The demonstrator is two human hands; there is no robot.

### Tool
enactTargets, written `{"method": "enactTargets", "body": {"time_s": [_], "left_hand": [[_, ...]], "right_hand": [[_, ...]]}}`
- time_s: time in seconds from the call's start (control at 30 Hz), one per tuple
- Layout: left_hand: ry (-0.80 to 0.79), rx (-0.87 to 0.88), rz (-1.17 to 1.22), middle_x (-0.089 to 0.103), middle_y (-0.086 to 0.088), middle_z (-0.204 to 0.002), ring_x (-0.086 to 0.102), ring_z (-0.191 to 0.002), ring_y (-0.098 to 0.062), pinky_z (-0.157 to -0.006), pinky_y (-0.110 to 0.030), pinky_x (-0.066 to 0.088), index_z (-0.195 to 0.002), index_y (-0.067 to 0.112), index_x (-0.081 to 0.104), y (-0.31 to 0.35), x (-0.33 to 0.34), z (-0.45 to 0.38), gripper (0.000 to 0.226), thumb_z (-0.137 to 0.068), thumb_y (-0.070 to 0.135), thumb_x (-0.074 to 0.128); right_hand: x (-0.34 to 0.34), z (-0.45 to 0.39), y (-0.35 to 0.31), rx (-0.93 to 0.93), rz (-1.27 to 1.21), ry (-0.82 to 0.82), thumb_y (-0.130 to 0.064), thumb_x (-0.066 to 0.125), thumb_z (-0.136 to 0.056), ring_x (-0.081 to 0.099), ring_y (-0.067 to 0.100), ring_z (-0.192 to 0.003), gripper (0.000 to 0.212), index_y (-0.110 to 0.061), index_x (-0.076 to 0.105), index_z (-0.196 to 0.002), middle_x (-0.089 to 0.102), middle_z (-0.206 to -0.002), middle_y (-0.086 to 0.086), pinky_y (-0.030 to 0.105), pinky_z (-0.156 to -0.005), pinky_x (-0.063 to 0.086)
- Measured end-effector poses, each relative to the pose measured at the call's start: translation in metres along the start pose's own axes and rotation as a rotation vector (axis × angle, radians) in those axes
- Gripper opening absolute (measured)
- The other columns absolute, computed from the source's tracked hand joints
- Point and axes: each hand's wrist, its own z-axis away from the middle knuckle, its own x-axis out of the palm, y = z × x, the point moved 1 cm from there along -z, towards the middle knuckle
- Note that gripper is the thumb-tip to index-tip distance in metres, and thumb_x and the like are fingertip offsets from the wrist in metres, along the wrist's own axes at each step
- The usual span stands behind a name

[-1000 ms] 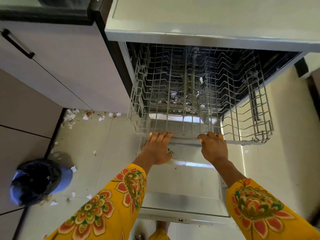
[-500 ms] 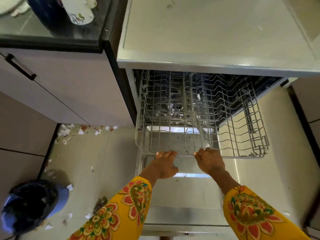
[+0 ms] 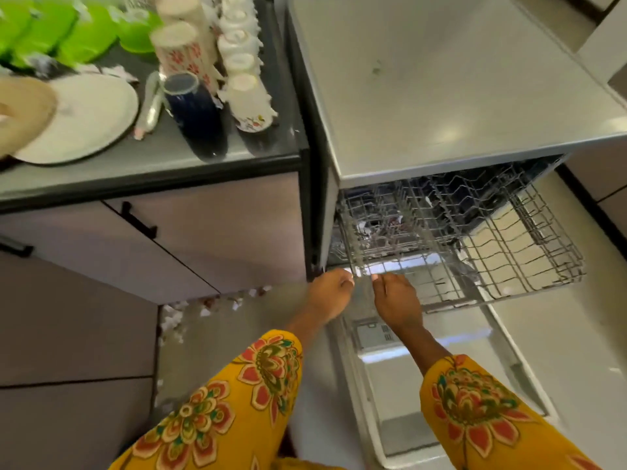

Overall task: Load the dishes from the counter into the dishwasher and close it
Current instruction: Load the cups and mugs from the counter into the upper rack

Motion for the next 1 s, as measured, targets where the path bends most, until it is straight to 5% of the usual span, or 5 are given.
{"method": "enactTargets", "body": {"time_s": [0.1,0.27,0.5,0.73,1.0], "left_hand": [[0.073,-0.013,0.046,0.065,-0.021,-0.104,0.06,-0.102,-0.034,-0.089,-0.04,0.046,-0.099,0.0,0.064,-0.007,-0.049,0.001,0.021,-0.094,0.014,0.049],[0.25,0.006,0.171,0.052,-0.002,-0.069,0.051,-0.065,-0.017,-0.065,-0.029,0.041,-0.069,0.018,0.046,-0.001,-0.117,0.0,0.029,-0.097,0.014,0.045],[0.42,0.103,0.395,0.048,0.004,-0.07,0.046,-0.069,-0.014,-0.07,-0.034,0.041,-0.071,0.022,0.048,0.024,-0.176,-0.011,0.027,-0.098,0.019,0.045],[0.576,0.116,0.512,0.05,0.007,-0.076,0.046,-0.071,-0.005,-0.059,-0.012,0.039,-0.092,0.011,0.054,0.054,-0.215,-0.04,0.012,-0.098,0.019,0.046],[0.624,0.0,0.53,0.057,-0.003,-0.12,0.051,-0.106,-0.013,-0.086,-0.024,0.038,-0.129,0.01,0.052,0.069,-0.243,-0.088,0.034,-0.099,0.024,0.044]], "right_hand": [[0.01,-0.001,-0.05,-0.054,-0.065,0.01,-0.048,0.018,-0.088,0.056,0.039,-0.089,0.067,0.003,0.062,-0.086,0.063,-0.088,0.025,0.04,-0.076,0.041],[0.008,-0.009,-0.126,-0.181,-0.181,0.023,-0.039,0.031,-0.096,0.046,0.026,-0.067,0.04,-0.016,0.044,-0.066,0.047,-0.069,0.014,0.029,-0.061,0.027],[-0.015,-0.036,-0.199,-0.271,-0.285,0.075,-0.03,0.04,-0.1,0.048,0.021,-0.069,0.035,-0.013,0.048,-0.07,0.051,-0.073,0.007,0.029,-0.06,0.03],[-0.039,-0.081,-0.243,-0.323,-0.367,0.107,-0.027,0.044,-0.099,0.055,0.022,-0.077,0.035,-0.001,0.06,-0.083,0.06,-0.08,0.011,0.034,-0.071,0.042],[-0.042,-0.152,-0.273,-0.292,-0.456,0.109,-0.031,0.056,-0.092,0.058,0.021,-0.099,0.036,-0.008,0.052,-0.119,0.059,-0.113,0.011,0.026,-0.081,0.047]]}}
